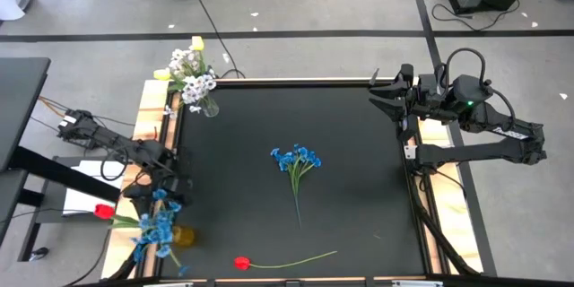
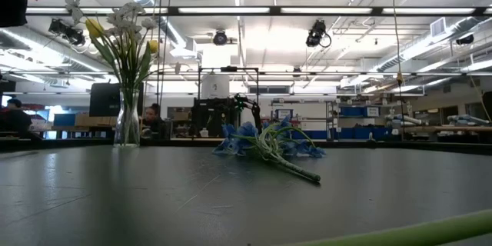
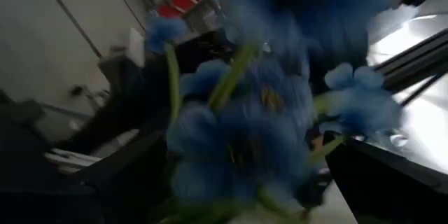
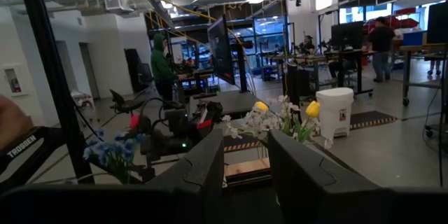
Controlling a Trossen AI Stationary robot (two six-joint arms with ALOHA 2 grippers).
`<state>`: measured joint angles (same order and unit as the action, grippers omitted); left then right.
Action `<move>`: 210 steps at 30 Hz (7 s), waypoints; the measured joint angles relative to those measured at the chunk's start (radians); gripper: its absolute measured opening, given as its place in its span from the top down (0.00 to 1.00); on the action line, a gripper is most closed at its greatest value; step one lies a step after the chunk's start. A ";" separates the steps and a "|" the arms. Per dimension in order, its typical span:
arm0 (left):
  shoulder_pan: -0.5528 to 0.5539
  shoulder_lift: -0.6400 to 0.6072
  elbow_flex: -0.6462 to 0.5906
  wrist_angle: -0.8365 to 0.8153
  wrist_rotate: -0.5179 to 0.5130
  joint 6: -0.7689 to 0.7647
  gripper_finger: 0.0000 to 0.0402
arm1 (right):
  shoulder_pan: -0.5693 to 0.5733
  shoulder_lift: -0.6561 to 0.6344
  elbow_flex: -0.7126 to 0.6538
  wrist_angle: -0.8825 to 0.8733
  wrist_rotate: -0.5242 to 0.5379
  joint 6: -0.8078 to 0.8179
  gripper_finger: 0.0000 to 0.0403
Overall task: Sort flowers into vase by color
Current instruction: Put the top blue flowers into the yellow vase, then put the blue flowers into the yellow vase
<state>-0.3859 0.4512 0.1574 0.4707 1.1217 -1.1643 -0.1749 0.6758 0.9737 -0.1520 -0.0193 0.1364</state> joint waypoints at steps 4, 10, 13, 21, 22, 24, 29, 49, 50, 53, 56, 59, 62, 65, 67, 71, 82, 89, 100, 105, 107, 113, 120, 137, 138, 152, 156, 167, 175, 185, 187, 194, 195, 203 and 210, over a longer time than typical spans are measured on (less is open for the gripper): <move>0.000 0.000 0.000 -0.039 -0.063 0.149 0.04 | 0.000 0.000 0.000 0.000 0.000 0.000 0.70; 0.000 0.000 0.000 -0.047 -0.107 0.347 0.04 | 0.000 0.000 0.000 0.000 0.000 0.000 0.70; 0.000 0.000 0.000 -0.090 -0.107 0.423 0.04 | 0.000 0.000 0.000 0.000 0.000 0.000 0.70; 0.001 0.000 0.000 -0.175 -0.065 0.524 0.04 | 0.000 0.000 0.000 0.000 0.000 0.000 0.70; 0.003 0.000 0.000 -0.178 -0.061 0.539 0.04 | 0.000 0.000 0.000 0.000 0.000 0.000 0.70; 0.015 0.000 0.000 -0.194 -0.061 0.577 0.04 | 0.000 0.000 0.000 0.000 0.000 0.000 0.70; 0.077 0.000 0.000 -0.234 -0.075 0.633 0.05 | 0.000 0.000 0.000 0.000 0.000 0.000 0.70; 0.356 0.000 0.000 -0.258 -0.092 0.648 0.35 | 0.000 0.000 0.000 0.000 0.000 0.000 0.70; 0.378 0.000 0.000 -0.258 -0.112 0.666 0.37 | 0.000 0.000 0.000 0.000 0.000 0.000 0.70; 0.442 0.000 0.000 -0.260 -0.204 0.708 0.43 | 0.000 0.000 0.000 0.000 0.000 0.000 0.70; 0.497 0.000 0.000 -0.257 -0.302 0.730 0.50 | 0.000 0.000 0.000 0.000 0.000 0.000 0.70; 0.539 0.000 0.000 -0.245 -0.354 0.728 0.56 | 0.000 0.000 0.000 0.000 0.000 0.000 0.70; 0.569 0.000 0.000 -0.187 -0.371 0.707 0.61 | 0.000 0.000 0.000 0.000 0.000 0.000 0.70; 0.595 0.000 0.000 -0.091 -0.401 0.660 0.65 | 0.000 0.000 0.000 0.000 0.000 0.000 0.70; 0.610 0.000 0.000 -0.001 -0.411 0.629 0.67 | 0.000 0.000 0.000 0.000 0.000 0.000 0.70; 0.619 0.000 0.000 0.140 -0.412 0.610 0.72 | 0.000 0.000 0.000 0.000 0.000 0.000 0.70; 0.618 0.023 0.038 0.112 -0.555 0.871 0.86 | 0.000 0.000 0.000 0.000 0.000 0.000 0.70; 0.618 0.227 0.198 0.035 -0.658 1.051 0.88 | 0.000 0.000 0.000 0.000 0.000 0.000 0.70; 0.557 0.449 0.520 -0.274 -0.801 0.984 0.88 | 0.000 0.000 0.000 0.002 0.000 0.000 0.70; 0.542 0.456 0.623 -0.403 -0.899 0.949 0.88 | 0.000 0.022 -0.002 0.175 0.000 0.060 0.70; 0.556 0.447 0.645 -0.408 -0.901 0.899 0.88 | 0.000 0.033 -0.002 0.260 0.000 0.097 0.70; 0.587 0.407 0.669 -0.435 -0.901 0.803 0.88 | 0.000 0.087 0.001 0.492 0.138 0.201 0.70; 0.587 0.392 0.669 -0.571 -0.904 0.807 0.88 | 0.051 0.321 -0.004 0.084 0.273 0.571 0.70; 0.588 0.379 0.669 -0.850 -0.840 0.817 0.88 | 0.187 0.877 -0.001 0.017 0.162 1.222 0.72; 0.588 0.379 0.669 -0.863 -0.840 0.825 0.88 | 0.197 0.896 -0.001 0.008 0.150 1.248 0.73; 0.588 0.380 0.669 -0.912 -0.855 0.899 0.88 | 0.332 1.081 0.095 -0.110 0.031 1.434 0.95; 0.588 0.380 0.669 -0.914 -0.859 0.899 0.88 | 0.331 1.138 0.096 -0.089 0.042 1.364 0.97; 0.583 0.379 0.669 -0.977 -0.866 0.879 0.86 | 0.332 1.184 0.097 -0.028 -0.063 1.339 0.93; 0.583 0.379 0.668 -1.031 -0.866 0.864 0.78 | 0.352 1.086 0.097 -0.141 0.088 1.351 0.80; 0.583 0.379 0.668 -1.030 -0.910 0.895 0.68 | 0.353 1.140 0.096 -0.123 0.082 1.298 0.35; 0.584 0.379 0.668 -1.028 -0.910 0.896 0.67 | 0.349 1.139 0.097 -0.118 0.105 1.297 0.31; 0.586 0.379 0.668 -1.026 -0.910 0.896 0.66 | 0.322 1.180 0.098 -0.109 0.071 1.236 0.36; 0.586 0.379 0.668 -1.026 -0.910 0.895 0.66 | 0.318 1.190 0.107 -0.108 0.058 1.222 0.38; 0.585 0.380 0.668 -1.034 -0.909 0.877 0.66 | 0.311 1.296 0.221 -0.129 0.017 1.135 0.48; 0.584 0.380 0.668 -1.036 -0.909 0.871 0.66 | 0.309 1.328 0.259 -0.133 0.020 1.117 0.76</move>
<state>0.1982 0.8310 0.8253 -0.5652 0.2123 -0.2935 0.1344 2.0041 1.2324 -0.2854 0.0011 1.2535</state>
